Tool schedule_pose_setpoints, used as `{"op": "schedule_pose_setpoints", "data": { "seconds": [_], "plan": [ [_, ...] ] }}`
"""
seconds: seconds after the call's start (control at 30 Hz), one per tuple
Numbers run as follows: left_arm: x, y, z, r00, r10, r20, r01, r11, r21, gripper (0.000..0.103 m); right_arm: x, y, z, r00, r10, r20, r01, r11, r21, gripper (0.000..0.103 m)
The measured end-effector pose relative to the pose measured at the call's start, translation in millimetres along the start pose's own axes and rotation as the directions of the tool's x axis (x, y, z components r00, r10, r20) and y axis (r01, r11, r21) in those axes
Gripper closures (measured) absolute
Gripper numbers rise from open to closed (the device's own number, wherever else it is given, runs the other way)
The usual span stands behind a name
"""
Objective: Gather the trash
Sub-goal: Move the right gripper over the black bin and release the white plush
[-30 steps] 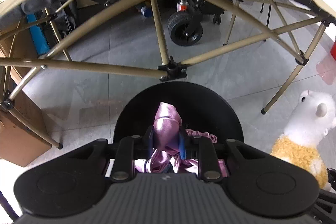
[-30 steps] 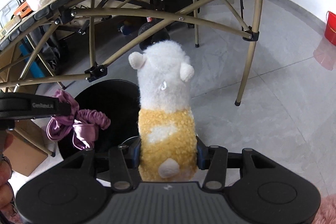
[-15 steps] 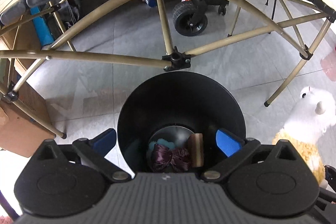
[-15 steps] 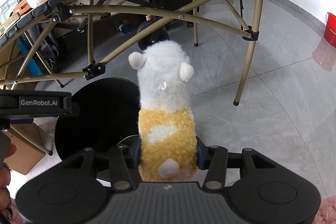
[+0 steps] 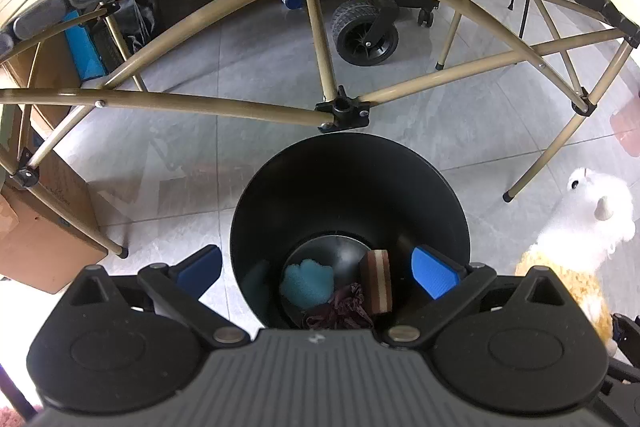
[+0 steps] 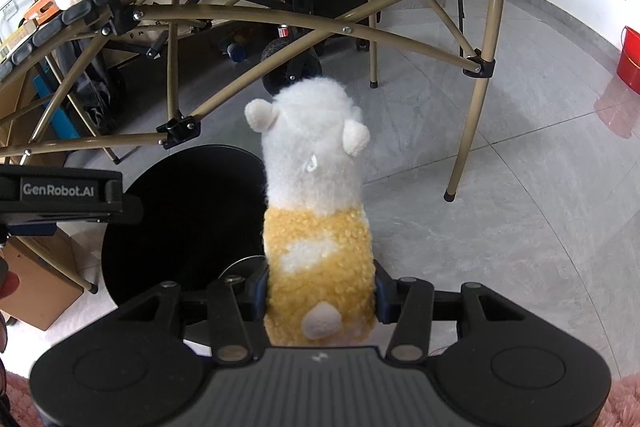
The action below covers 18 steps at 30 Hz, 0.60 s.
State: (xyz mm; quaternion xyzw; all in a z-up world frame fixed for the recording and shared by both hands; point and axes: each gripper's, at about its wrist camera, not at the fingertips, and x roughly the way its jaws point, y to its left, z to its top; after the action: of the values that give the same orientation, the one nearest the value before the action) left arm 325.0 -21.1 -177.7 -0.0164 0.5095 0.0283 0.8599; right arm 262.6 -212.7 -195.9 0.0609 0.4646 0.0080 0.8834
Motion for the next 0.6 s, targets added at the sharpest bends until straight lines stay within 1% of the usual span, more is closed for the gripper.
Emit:
{"op": "schedule_pose_setpoints", "data": {
  "seconds": [0.17, 0.43, 0.6],
  "plan": [
    [-7, 7, -3, 1.000, 0.002, 0.005, -0.002, 1.000, 0.008, 0.000, -1, 2, 0, 1.000, 0.011, 0.006, -0.011, 1.000, -0.010, 0.056],
    [-25, 27, -5, 1.000, -0.013, 0.028, 0.013, 1.000, -0.018, 0.000, -5, 16, 1, 0.999, 0.042, 0.018, -0.041, 0.998, -0.054, 0.056],
    [-39, 42, -8, 0.998, 0.007, 0.058, -0.005, 1.000, -0.027, 0.000, -7, 28, 1, 0.998, 0.064, 0.023, -0.062, 0.994, -0.094, 0.056]
  ]
}}
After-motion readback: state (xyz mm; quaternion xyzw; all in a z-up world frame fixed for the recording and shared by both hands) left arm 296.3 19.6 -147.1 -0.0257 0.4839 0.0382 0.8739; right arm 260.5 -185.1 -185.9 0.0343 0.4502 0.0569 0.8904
